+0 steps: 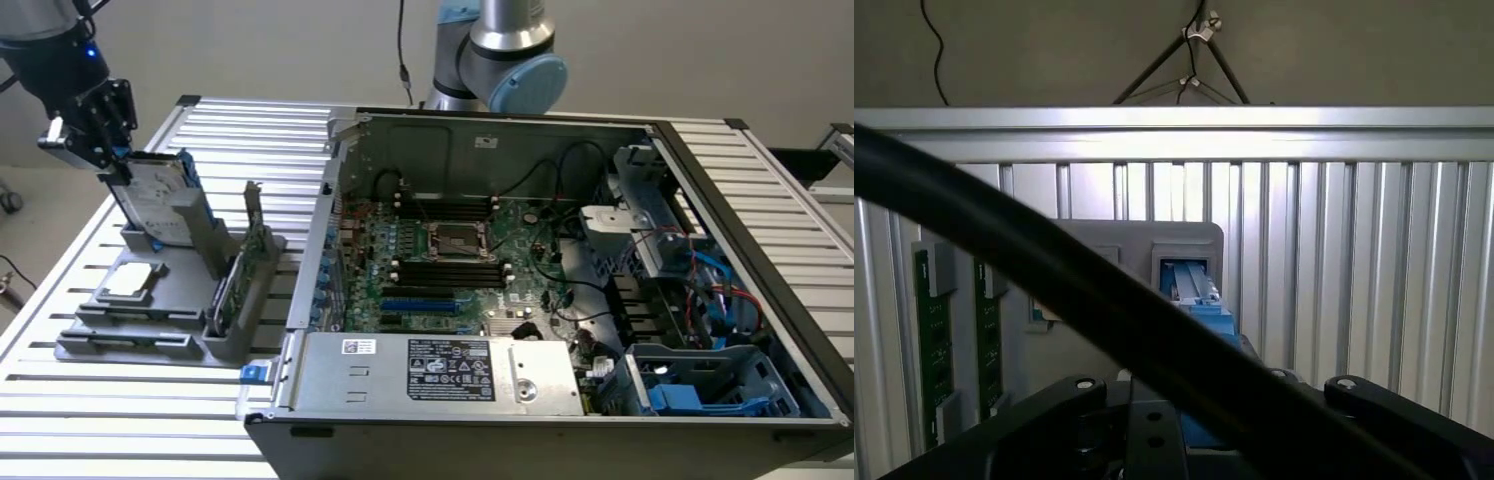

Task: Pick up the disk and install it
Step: 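Pick up the disk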

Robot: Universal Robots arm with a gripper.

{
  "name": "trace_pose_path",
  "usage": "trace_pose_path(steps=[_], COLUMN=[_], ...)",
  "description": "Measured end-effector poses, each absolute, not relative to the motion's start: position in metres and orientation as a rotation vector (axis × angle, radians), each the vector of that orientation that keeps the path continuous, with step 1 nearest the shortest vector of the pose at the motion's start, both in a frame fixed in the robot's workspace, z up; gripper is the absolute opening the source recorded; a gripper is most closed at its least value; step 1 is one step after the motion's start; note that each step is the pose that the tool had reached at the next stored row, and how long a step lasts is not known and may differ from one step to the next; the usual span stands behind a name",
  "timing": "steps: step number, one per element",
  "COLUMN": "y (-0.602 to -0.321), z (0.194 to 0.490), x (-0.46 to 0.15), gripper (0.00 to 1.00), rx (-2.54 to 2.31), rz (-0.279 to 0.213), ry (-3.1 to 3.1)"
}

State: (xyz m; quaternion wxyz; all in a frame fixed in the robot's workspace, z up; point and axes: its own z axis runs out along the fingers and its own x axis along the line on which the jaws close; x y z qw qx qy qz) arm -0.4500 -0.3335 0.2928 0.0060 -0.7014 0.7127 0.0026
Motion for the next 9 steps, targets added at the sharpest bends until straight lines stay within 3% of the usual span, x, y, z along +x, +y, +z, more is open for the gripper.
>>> trace_pose_path(steps=[9], y=[-0.3414], z=[0.2924], x=[-0.4500], gripper=[0.33], rx=[-2.186], rz=[0.021], ry=[2.229])
